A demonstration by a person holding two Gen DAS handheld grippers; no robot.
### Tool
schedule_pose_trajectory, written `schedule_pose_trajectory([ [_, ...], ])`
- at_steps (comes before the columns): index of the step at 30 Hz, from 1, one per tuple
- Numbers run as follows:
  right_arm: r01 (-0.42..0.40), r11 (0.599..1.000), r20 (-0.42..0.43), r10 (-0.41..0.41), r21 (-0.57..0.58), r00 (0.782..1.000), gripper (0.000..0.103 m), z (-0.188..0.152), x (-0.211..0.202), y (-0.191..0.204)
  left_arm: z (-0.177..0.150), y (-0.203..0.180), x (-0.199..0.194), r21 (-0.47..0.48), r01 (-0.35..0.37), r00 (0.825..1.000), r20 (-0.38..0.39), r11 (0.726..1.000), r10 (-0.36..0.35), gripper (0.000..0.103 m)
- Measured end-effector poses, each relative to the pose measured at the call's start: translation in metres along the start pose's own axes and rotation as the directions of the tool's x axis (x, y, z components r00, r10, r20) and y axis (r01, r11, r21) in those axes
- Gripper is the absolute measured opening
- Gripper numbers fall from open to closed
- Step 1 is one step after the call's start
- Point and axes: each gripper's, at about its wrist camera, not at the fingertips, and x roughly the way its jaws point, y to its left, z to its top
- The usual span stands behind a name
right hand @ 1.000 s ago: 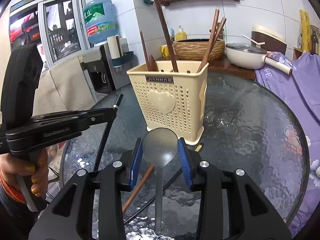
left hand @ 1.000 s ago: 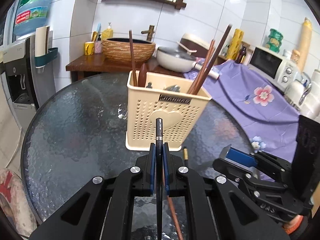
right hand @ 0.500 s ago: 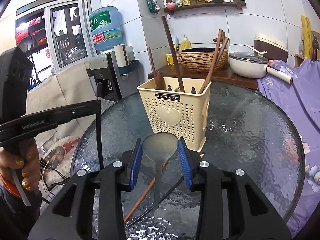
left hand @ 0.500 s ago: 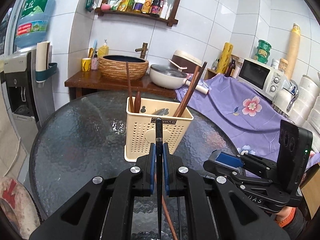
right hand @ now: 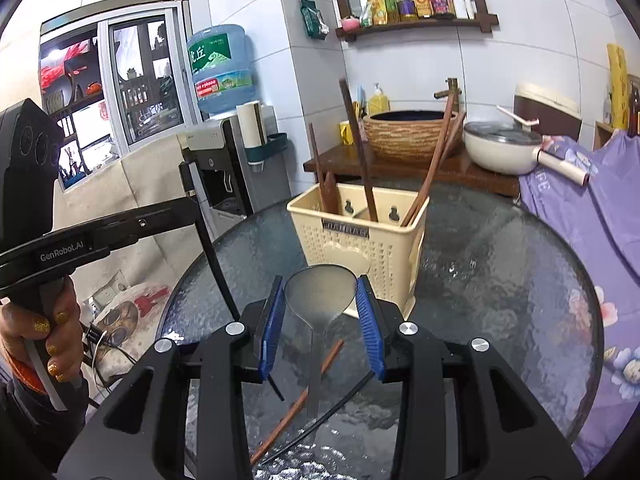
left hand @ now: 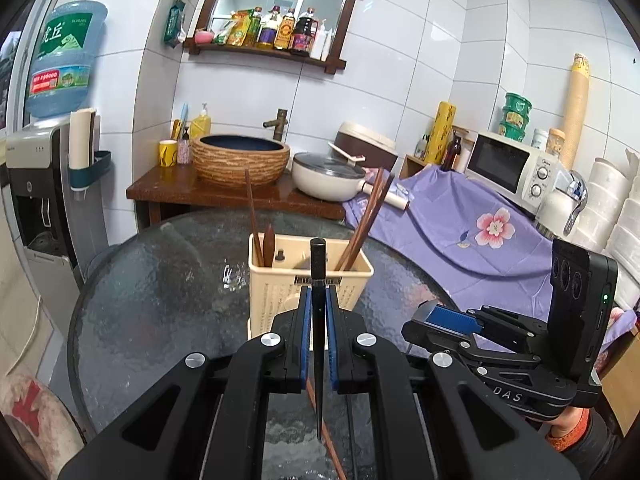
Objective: Organize utensils
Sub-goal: 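Lift the plastic spoon and black chopstick and carry them over the holder, then open both tools to release the spoon and chopstick into the holder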
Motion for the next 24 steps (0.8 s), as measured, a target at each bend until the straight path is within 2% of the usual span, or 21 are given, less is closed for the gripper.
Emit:
schedule_pose_trajectory([
  [9, 0.046, 0.998, 0.123, -0.041, -0.035, 0.992, 0.036, 0.058, -0.024, -0.004, 0.058, -0.002, -0.009, 0.012, -0.004, 0.997, 0.078, 1.000, 0.003, 0.007],
  [12, 0.082, 0.996, 0.184, -0.074, -0.032, 0.980, 0.036, 0.082, -0.034, -0.011, 0.088, -0.001, -0.017, 0.007, -0.024, 0.990, 0.142, 1.000, 0.023, 0.007],
  [16, 0.136, 0.991, 0.271, -0.127, -0.014, 0.954, 0.036, 0.114, -0.037, -0.021, 0.122, -0.006, -0.016, -0.002, -0.045, 0.982, 0.186, 0.999, 0.045, 0.007],
  [19, 0.159, 0.987, 0.319, -0.152, 0.003, 0.936, 0.036, 0.135, -0.025, -0.028, 0.145, -0.010, 0.001, -0.009, -0.106, 0.972, 0.209, 0.994, 0.105, 0.007],
  [24, 0.180, 0.984, 0.297, -0.176, 0.014, 0.938, 0.036, 0.137, 0.006, -0.036, 0.144, -0.009, 0.043, -0.014, -0.163, 0.971, 0.177, 0.987, 0.162, 0.007],
])
